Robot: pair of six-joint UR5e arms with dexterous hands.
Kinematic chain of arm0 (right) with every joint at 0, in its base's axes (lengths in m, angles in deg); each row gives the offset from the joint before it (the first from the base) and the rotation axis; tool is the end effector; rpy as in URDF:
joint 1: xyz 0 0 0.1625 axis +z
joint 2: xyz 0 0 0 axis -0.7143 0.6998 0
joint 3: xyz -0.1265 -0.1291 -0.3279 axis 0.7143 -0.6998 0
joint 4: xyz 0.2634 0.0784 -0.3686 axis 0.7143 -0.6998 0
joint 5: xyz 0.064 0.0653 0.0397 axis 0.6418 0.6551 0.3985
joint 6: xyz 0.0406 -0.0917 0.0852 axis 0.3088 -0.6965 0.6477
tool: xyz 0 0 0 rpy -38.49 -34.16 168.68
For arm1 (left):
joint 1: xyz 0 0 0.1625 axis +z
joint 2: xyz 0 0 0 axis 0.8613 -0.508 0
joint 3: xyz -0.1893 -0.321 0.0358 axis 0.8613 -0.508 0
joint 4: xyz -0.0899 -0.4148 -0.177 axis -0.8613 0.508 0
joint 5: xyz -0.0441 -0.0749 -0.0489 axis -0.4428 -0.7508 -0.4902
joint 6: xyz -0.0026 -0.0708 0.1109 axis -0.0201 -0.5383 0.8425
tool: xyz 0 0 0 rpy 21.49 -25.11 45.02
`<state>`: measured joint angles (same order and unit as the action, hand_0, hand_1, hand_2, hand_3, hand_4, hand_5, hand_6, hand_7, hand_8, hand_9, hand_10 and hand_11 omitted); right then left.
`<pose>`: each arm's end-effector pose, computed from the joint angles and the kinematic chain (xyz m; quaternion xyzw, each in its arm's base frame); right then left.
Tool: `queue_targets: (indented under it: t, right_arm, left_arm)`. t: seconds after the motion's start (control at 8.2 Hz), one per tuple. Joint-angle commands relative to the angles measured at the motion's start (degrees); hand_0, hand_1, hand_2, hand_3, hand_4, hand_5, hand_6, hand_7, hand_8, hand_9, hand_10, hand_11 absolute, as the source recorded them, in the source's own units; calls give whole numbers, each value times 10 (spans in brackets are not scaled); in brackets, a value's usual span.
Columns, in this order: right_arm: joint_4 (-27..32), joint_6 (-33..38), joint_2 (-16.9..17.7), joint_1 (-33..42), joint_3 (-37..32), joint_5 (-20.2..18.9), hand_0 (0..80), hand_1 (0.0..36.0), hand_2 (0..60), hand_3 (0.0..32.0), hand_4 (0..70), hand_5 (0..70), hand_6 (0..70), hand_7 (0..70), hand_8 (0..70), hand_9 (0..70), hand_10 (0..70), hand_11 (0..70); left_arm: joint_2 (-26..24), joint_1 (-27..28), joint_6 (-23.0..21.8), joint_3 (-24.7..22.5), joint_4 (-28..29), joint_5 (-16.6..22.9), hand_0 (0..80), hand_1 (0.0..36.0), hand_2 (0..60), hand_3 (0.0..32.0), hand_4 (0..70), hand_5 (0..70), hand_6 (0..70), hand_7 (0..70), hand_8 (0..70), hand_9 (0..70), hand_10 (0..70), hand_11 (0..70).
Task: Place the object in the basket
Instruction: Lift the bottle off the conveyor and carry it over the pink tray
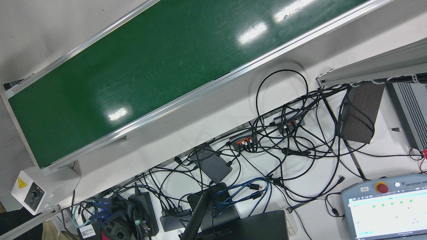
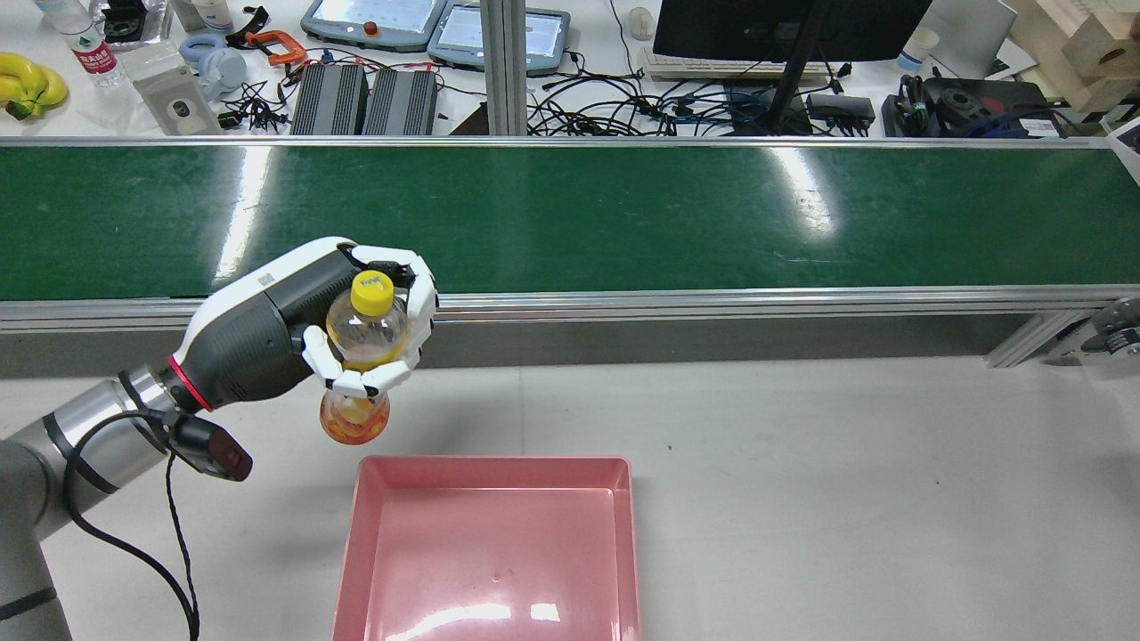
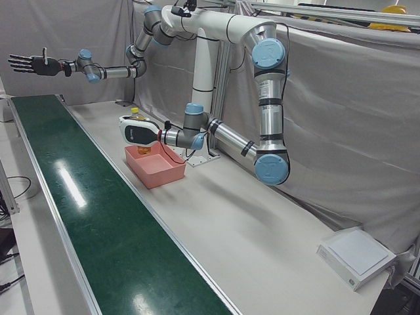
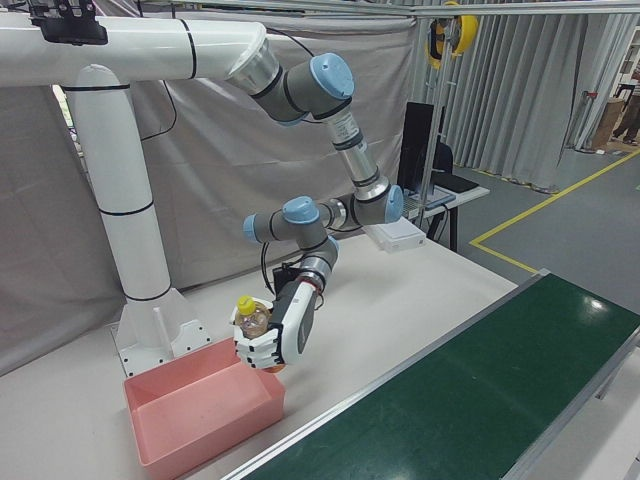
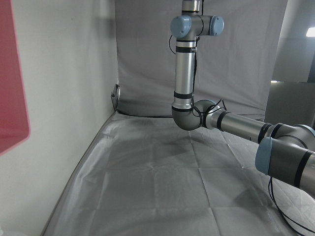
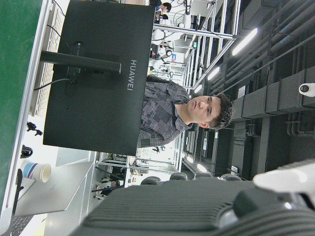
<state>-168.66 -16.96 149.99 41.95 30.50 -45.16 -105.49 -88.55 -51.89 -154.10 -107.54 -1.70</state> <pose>0.1078 -0.5921 0.5960 0.0221 -0.7389 0.6715 0.0501 0.3897 -0.4122 0.1635 -0.2051 0.8466 -0.4342 0.2294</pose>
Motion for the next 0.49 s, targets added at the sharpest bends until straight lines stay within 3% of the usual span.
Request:
queue_targets:
  t: [0.0,0.24,0.37]
  right_arm:
    - [0,0,0,0,0,0,0,0,0,0,0,0,0,0,0,0,0,0]
    - [0,0,0,0,0,0,0,0,0,0,0,0,0,0,0,0,0,0]
    - [0,0,0,0,0,0,0,0,0,0,0,0,0,0,0,0,0,0]
  left_arm:
    - [-13,74,38,-3,-7,-38,675,226,600,0,700,700,700,700,700,700,700,700]
    - [-20,71,32,-5,-22,-32,702,235,600,0,700,700,700,700,700,700,700,700]
    - [-15,70,26,-12,-16,-26,726,212,535,0,700,700,700,700,700,700,700,700]
